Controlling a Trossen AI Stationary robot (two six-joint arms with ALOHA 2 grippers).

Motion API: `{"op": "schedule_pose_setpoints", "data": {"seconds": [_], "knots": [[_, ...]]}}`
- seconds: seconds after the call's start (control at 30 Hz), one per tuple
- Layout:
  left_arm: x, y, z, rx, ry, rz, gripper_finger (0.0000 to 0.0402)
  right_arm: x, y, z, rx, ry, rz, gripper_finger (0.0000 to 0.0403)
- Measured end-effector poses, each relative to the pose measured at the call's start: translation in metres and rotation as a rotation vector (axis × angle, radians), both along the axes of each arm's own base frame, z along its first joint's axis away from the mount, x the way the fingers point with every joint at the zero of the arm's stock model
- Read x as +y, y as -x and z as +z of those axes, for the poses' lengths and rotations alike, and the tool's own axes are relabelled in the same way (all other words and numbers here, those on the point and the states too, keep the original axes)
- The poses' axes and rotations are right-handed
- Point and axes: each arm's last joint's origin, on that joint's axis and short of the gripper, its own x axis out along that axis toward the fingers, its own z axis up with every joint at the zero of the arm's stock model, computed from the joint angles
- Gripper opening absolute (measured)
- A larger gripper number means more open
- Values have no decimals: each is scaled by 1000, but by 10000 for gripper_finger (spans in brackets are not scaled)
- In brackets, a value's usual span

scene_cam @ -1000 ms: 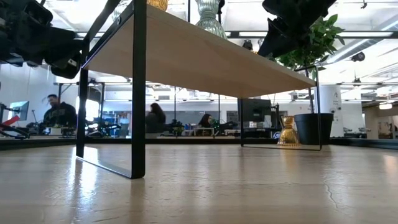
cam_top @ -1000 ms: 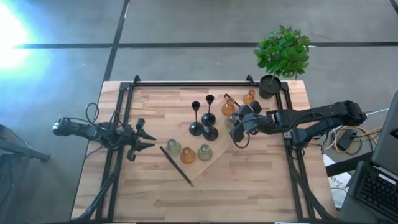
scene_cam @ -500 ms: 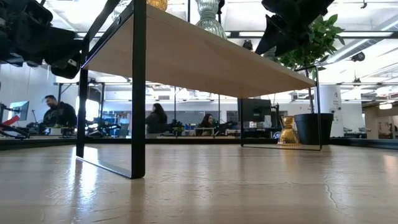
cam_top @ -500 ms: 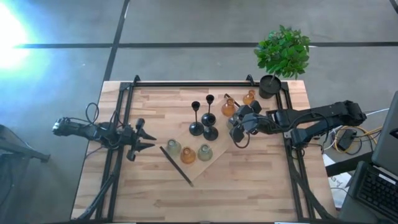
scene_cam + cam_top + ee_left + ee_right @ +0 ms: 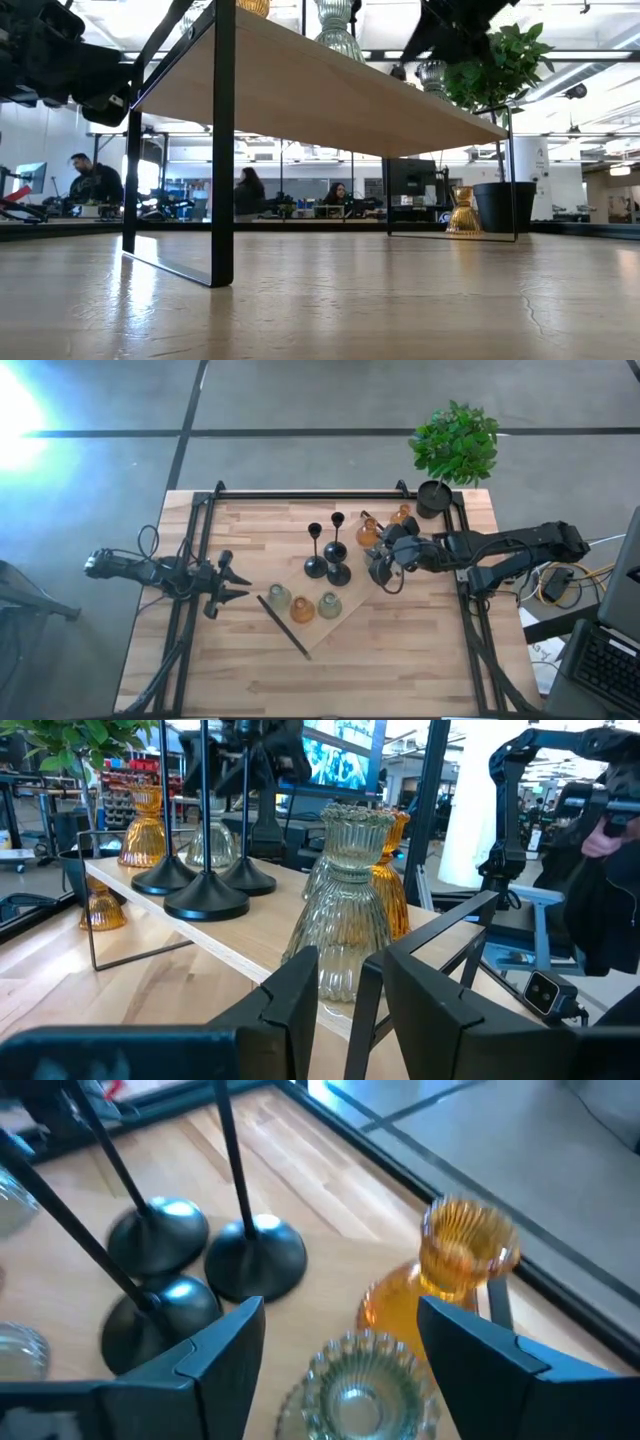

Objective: Pick & Place candle stick holders
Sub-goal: Put the green candle holder on the shelf, then put the yellow candle holder on the shelf

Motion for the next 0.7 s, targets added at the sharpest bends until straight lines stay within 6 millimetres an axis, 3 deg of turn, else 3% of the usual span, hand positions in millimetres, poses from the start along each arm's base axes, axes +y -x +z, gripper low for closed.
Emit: {"op": "schedule_pose_setpoints", "data": {"seconds": [0.2,0.4,0.57,0.7], "knots": [[0,0,0,0,0,0,120,0,5,40,-22,35,32,249],[0,0,0,0,0,0,120,0,36,78,141,-8,-13,226],[0,0,0,0,0,0,120,5,76,75,319,24,-195,203],[0,0,0,0,0,0,120,10,98,55,204,88,-314,189]]}}
